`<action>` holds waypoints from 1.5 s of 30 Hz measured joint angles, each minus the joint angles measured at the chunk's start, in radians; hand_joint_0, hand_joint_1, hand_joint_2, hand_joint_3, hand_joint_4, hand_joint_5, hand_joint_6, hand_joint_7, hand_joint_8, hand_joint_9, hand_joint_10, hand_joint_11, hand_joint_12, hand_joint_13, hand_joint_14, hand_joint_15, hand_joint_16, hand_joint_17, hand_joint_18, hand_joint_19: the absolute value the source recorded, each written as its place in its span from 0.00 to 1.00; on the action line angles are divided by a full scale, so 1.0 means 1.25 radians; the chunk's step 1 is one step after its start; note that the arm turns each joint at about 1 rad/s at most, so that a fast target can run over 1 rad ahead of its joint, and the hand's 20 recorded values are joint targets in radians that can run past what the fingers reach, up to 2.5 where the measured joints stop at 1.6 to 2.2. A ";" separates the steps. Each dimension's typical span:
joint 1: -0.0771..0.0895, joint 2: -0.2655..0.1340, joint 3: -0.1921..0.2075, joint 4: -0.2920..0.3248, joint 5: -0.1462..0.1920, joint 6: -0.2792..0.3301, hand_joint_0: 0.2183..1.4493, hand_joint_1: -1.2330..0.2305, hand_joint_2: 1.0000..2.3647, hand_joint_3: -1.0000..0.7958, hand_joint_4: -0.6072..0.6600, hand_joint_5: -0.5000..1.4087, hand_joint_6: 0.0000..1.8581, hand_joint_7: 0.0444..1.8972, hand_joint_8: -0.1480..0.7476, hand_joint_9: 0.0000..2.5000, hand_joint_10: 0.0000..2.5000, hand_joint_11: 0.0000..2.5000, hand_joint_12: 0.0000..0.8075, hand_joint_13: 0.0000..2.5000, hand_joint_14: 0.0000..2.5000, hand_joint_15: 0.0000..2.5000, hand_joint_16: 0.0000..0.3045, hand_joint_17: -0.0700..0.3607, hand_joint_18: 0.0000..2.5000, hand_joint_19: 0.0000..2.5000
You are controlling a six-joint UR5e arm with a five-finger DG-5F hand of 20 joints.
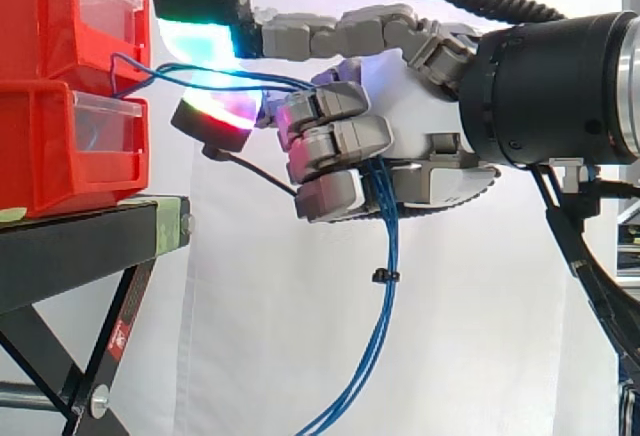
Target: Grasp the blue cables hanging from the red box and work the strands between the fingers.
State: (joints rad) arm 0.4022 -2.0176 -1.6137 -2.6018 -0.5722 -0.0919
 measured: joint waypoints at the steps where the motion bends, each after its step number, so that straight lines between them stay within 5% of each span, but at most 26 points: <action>1: 0.000 0.000 0.000 0.000 0.000 0.000 0.70 0.35 0.22 0.54 0.74 0.31 0.73 0.75 0.56 0.36 1.00 0.80 0.53 0.41 1.00 0.52 0.21 0.49 0.56 0.66; 2: -0.001 0.000 0.000 0.000 0.000 0.000 0.55 0.33 0.38 0.46 0.85 0.31 0.73 0.76 0.56 0.36 1.00 0.80 0.53 0.41 1.00 0.52 0.21 0.49 0.56 0.66; 3: -0.001 0.000 0.000 0.000 0.000 0.000 0.45 0.37 0.00 0.35 0.78 0.24 0.74 0.74 0.56 0.36 1.00 0.80 0.53 0.41 1.00 0.52 0.21 0.49 0.56 0.66; 4: -0.001 0.000 0.000 0.000 0.000 0.000 0.41 0.40 0.01 0.16 0.75 0.22 0.72 0.77 0.56 0.36 1.00 0.80 0.53 0.41 1.00 0.52 0.21 0.49 0.56 0.66; 5: -0.001 0.000 0.000 0.001 0.000 -0.001 0.42 0.38 0.01 0.14 0.74 0.23 0.73 0.77 0.56 0.36 1.00 0.80 0.53 0.41 1.00 0.52 0.21 0.49 0.56 0.66; 6: -0.001 0.000 0.000 0.002 0.000 -0.001 0.57 0.36 0.01 0.18 0.65 0.25 0.77 0.76 0.56 0.36 1.00 0.80 0.53 0.41 1.00 0.52 0.21 0.49 0.56 0.66; 7: -0.002 0.000 0.001 0.003 0.000 -0.002 0.67 0.32 0.01 0.51 0.49 0.19 0.85 0.79 0.56 0.36 1.00 0.80 0.53 0.41 1.00 0.52 0.21 0.49 0.56 0.66; 9: -0.002 -0.001 0.001 0.008 0.000 -0.004 0.88 0.38 0.00 0.70 0.53 0.27 0.81 0.75 0.56 0.36 1.00 0.80 0.53 0.41 1.00 0.52 0.21 0.49 0.56 0.66; 11: -0.002 -0.001 0.001 0.012 0.000 -0.010 0.90 0.39 0.00 0.67 0.55 0.32 0.76 0.75 0.56 0.36 1.00 0.80 0.53 0.41 1.00 0.52 0.21 0.49 0.56 0.66; 12: -0.002 -0.001 0.001 0.015 0.000 -0.016 0.84 0.37 0.00 0.64 0.59 0.38 0.62 0.72 0.56 0.36 1.00 0.80 0.53 0.41 1.00 0.52 0.21 0.49 0.56 0.66; 13: -0.002 -0.001 0.001 0.018 0.000 -0.023 0.65 0.39 0.11 0.56 0.65 0.46 0.22 0.77 0.56 0.36 1.00 0.80 0.53 0.41 1.00 0.52 0.21 0.49 0.56 0.66; 14: -0.003 -0.001 0.001 0.023 0.000 -0.034 0.62 0.39 0.11 0.54 0.67 0.48 0.13 0.79 0.56 0.36 1.00 0.80 0.53 0.41 1.00 0.52 0.21 0.49 0.56 0.66; 15: -0.003 -0.001 0.001 0.028 0.001 -0.043 0.57 0.42 0.01 0.40 0.72 0.49 0.00 0.74 0.56 0.36 1.00 0.80 0.53 0.41 1.00 0.52 0.21 0.49 0.56 0.66; 17: -0.004 -0.001 0.001 0.041 0.001 -0.065 0.64 0.43 0.01 0.32 0.72 0.49 0.01 0.71 0.56 0.36 1.00 0.80 0.53 0.41 1.00 0.52 0.21 0.49 0.56 0.66; 19: -0.006 -0.001 0.001 0.050 0.001 -0.080 0.83 0.39 0.01 0.44 0.58 0.43 0.08 0.75 0.56 0.36 1.00 0.80 0.53 0.41 1.00 0.52 0.21 0.49 0.56 0.66; 21: -0.008 -0.001 0.001 0.058 0.001 -0.091 0.86 0.38 0.01 0.41 0.53 0.30 0.47 0.66 0.56 0.36 1.00 0.80 0.53 0.41 1.00 0.52 0.21 0.49 0.56 0.66; 23: -0.009 -0.001 0.001 0.062 0.001 -0.097 0.81 0.34 0.01 0.32 0.56 0.21 0.69 0.58 0.56 0.36 1.00 0.80 0.53 0.41 1.00 0.52 0.21 0.49 0.56 0.66; 25: -0.010 -0.001 0.001 0.064 0.001 -0.101 0.67 0.29 0.01 0.09 0.63 0.15 0.75 0.59 0.56 0.36 1.00 0.80 0.53 0.41 1.00 0.52 0.21 0.49 0.56 0.66; 27: -0.010 -0.001 0.001 0.065 0.001 -0.103 0.67 0.29 0.00 0.00 0.64 0.16 0.80 0.59 0.56 0.36 1.00 0.80 0.53 0.41 1.00 0.52 0.21 0.49 0.56 0.66; 29: -0.010 -0.001 0.001 0.066 0.001 -0.104 0.71 0.30 0.00 0.00 0.61 0.18 0.82 0.61 0.56 0.36 1.00 0.80 0.53 0.41 1.00 0.52 0.21 0.49 0.56 0.66; 33: -0.011 -0.001 0.001 0.066 0.001 -0.105 0.86 0.31 0.01 0.22 0.55 0.18 0.82 0.69 0.56 0.36 1.00 0.80 0.53 0.41 1.00 0.52 0.21 0.49 0.56 0.66; 35: -0.011 -0.001 0.001 0.066 0.001 -0.105 0.80 0.30 0.01 0.28 0.60 0.19 0.80 0.69 0.56 0.36 1.00 0.80 0.53 0.41 1.00 0.52 0.21 0.49 0.56 0.66; 36: -0.011 -0.001 0.001 0.066 0.001 -0.105 0.70 0.31 0.01 0.31 0.63 0.19 0.69 0.66 0.56 0.36 1.00 0.80 0.53 0.41 1.00 0.52 0.21 0.49 0.56 0.66; 37: -0.011 -0.001 0.001 0.066 0.001 -0.105 0.53 0.38 0.01 0.18 0.65 0.21 0.55 0.65 0.56 0.36 1.00 0.80 0.53 0.41 1.00 0.52 0.21 0.49 0.56 0.66; 40: -0.011 -0.001 0.001 0.066 0.001 -0.105 0.44 0.39 0.00 0.00 0.66 0.21 0.52 0.65 0.56 0.36 1.00 0.80 0.53 0.41 1.00 0.52 0.21 0.49 0.56 0.66; 45: -0.011 -0.001 0.001 0.066 0.002 -0.105 0.39 0.40 0.00 0.00 0.67 0.22 0.47 0.65 0.56 0.36 1.00 0.80 0.53 0.41 1.00 0.52 0.21 0.49 0.56 0.66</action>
State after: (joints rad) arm 0.3881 -2.0187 -1.6124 -2.5188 -0.5696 -0.2229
